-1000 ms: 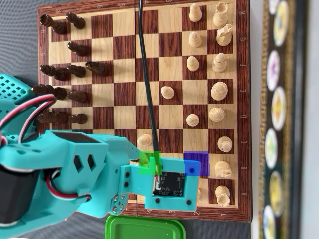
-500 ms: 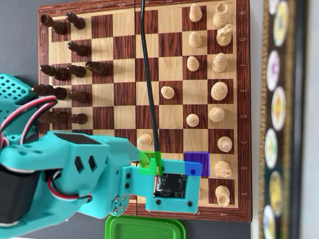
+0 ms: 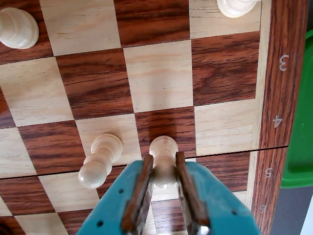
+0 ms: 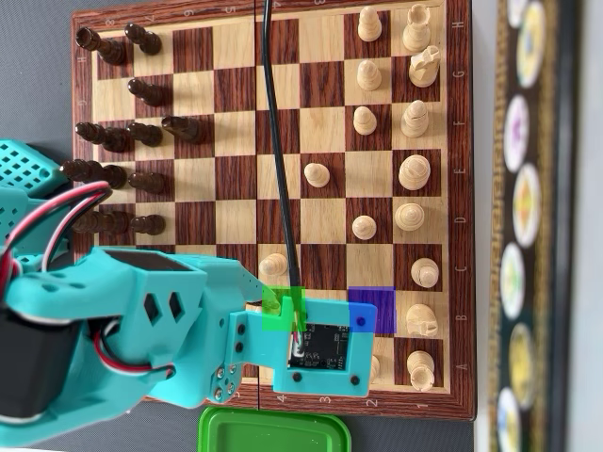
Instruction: Play chess
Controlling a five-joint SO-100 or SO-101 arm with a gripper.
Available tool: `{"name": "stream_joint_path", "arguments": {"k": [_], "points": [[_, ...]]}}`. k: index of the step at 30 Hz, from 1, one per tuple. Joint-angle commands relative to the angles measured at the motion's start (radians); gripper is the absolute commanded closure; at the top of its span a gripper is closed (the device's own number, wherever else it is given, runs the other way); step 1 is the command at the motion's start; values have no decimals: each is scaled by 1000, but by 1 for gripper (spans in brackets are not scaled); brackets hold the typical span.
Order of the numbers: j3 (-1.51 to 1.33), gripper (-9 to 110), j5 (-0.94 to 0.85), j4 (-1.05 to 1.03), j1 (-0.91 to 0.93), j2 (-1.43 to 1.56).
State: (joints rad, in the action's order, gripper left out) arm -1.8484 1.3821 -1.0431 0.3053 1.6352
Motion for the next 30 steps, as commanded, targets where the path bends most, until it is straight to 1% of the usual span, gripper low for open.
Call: {"name": "stream_joint_path", "arguments": {"k": [1,8,30], "points": [[15,102,5,11,3,38],[6,102,-2,66,5,38],[-28,102,3,72,6,38]]}}
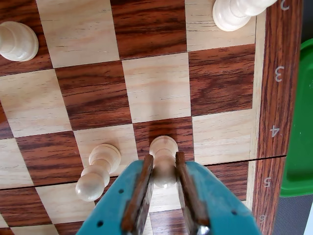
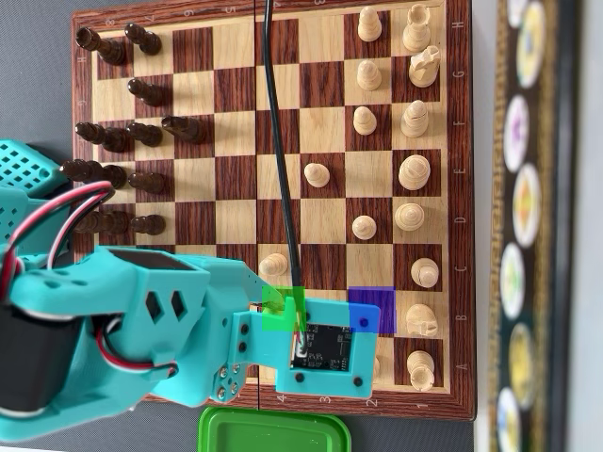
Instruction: Play chess
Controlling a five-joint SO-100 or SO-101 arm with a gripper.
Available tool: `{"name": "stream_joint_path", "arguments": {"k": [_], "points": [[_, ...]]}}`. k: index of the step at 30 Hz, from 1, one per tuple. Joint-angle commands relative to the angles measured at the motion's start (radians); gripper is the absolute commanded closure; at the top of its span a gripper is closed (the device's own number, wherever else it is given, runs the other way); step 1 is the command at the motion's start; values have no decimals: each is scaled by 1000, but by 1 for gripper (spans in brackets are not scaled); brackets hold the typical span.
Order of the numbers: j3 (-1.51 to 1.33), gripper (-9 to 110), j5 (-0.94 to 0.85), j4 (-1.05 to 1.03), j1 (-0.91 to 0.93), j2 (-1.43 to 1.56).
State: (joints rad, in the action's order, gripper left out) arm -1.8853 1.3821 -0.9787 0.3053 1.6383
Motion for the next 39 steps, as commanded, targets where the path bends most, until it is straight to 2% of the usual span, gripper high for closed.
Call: {"name": "stream_joint_path", "arguments": {"k": [1,9,14,27,39], "points": [[9,102,2,8,6,35],[9,101,5,8,5,35],[11,95,-2,9,5,37],[11,89,-2,9,0,38],[51,89,-3,0,2,48]]}}
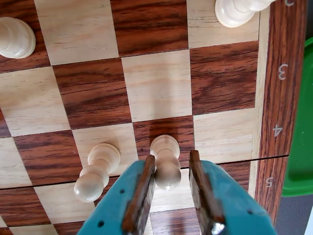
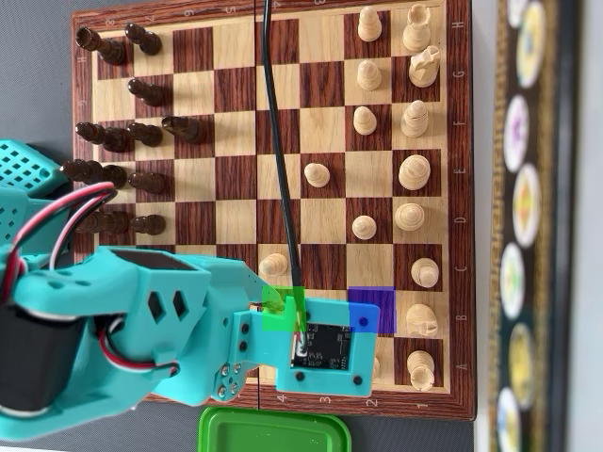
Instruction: Play chess
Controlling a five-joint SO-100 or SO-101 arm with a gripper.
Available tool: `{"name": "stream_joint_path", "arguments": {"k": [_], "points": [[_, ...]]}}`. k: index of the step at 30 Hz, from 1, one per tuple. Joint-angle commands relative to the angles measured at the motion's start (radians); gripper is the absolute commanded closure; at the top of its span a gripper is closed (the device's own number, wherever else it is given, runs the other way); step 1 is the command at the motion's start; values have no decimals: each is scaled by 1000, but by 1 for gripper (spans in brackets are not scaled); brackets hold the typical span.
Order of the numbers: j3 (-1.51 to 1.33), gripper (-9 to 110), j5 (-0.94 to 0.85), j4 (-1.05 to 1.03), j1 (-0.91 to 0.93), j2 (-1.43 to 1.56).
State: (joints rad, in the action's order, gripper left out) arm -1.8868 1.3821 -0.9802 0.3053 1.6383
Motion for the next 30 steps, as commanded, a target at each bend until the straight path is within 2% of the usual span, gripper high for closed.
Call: {"name": "stream_joint_path", "arguments": {"k": [1,20,30], "points": [[57,89,-3,0,2,48],[51,89,-5,-2,-3,170],[46,89,6,-3,-2,374]]}}
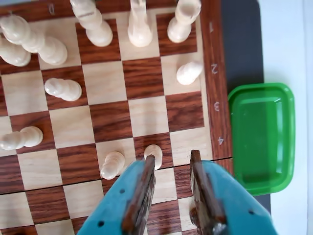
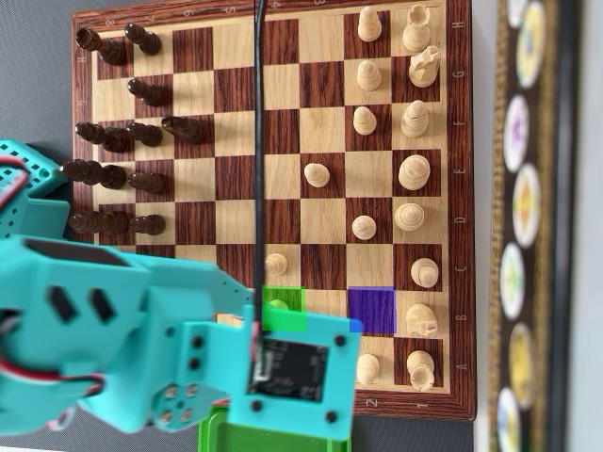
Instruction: Play chess
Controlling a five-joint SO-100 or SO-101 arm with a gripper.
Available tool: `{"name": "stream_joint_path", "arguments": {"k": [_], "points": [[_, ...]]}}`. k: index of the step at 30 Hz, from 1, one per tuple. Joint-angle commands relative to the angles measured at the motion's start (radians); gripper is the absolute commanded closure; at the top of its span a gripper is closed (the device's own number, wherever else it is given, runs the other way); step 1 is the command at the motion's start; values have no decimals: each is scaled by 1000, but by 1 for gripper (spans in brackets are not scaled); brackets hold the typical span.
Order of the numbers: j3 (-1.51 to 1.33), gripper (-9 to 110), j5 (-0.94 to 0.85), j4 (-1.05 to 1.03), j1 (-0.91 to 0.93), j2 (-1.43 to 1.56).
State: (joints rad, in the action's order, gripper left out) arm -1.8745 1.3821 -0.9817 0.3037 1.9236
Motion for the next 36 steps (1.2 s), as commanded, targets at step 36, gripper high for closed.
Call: {"name": "stream_joint_path", "arguments": {"k": [36], "points": [[-899,89,170,876,-227,1226]]}}
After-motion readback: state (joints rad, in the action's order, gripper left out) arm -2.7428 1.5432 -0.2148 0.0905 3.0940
